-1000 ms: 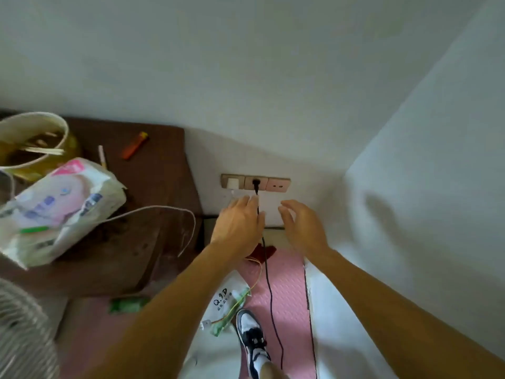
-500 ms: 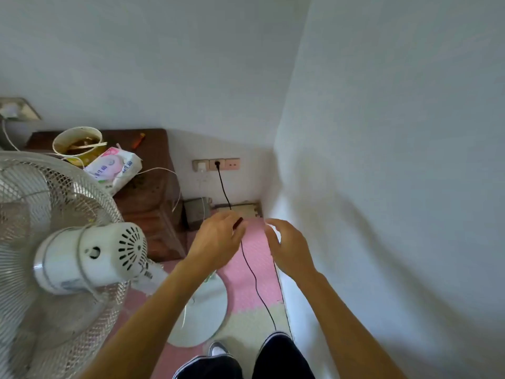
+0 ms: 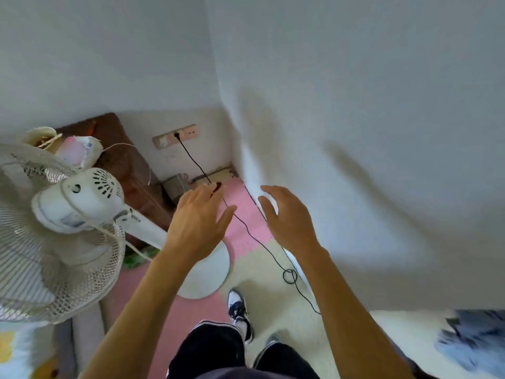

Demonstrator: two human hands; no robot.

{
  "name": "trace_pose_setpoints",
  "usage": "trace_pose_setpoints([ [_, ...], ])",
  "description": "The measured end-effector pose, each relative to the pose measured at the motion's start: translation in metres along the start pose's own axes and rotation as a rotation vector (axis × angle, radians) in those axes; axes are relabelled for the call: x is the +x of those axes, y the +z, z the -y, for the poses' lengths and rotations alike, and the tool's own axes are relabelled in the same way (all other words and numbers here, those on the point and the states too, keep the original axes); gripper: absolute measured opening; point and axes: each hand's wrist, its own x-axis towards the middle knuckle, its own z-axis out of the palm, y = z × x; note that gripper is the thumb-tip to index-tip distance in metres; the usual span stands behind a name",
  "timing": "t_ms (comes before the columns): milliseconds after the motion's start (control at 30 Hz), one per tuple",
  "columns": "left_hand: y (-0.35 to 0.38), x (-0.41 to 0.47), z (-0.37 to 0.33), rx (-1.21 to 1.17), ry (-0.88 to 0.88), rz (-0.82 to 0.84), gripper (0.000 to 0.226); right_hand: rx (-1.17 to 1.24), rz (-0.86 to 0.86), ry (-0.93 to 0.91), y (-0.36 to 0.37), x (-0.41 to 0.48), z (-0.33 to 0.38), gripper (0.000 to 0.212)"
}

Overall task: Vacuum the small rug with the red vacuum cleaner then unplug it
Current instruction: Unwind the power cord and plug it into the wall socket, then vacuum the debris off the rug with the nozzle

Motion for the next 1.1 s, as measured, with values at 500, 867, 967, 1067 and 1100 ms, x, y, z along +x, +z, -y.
trace_pose_setpoints([
  [500,0.033,-0.126,-0.072,-0.316,0.509,0.279,0.048,-0.093,-0.404,0.577,-0.023,-0.265,0.016,0.037],
  [867,0.048,-0.277,-0.097,-0.429,0.892,0.553,0.038,-0.142,-0.609,0.960,0.008,-0.469,0.100,0.036],
  [967,0.040,-0.302,-0.119,-0.457,0.947,0.539,0.036,-0.162,-0.697,0.995,0.002,-0.510,0.111,0.036],
  [1067,0.042,-0.329,-0.144,-0.464,1.010,0.557,0.035,-0.179,-0.723,1.023,-0.002,-0.545,0.116,0.036],
  [1100,0.045,-0.340,-0.153,-0.459,1.042,0.562,0.036,-0.173,-0.732,1.030,-0.003,-0.558,0.115,0.037],
])
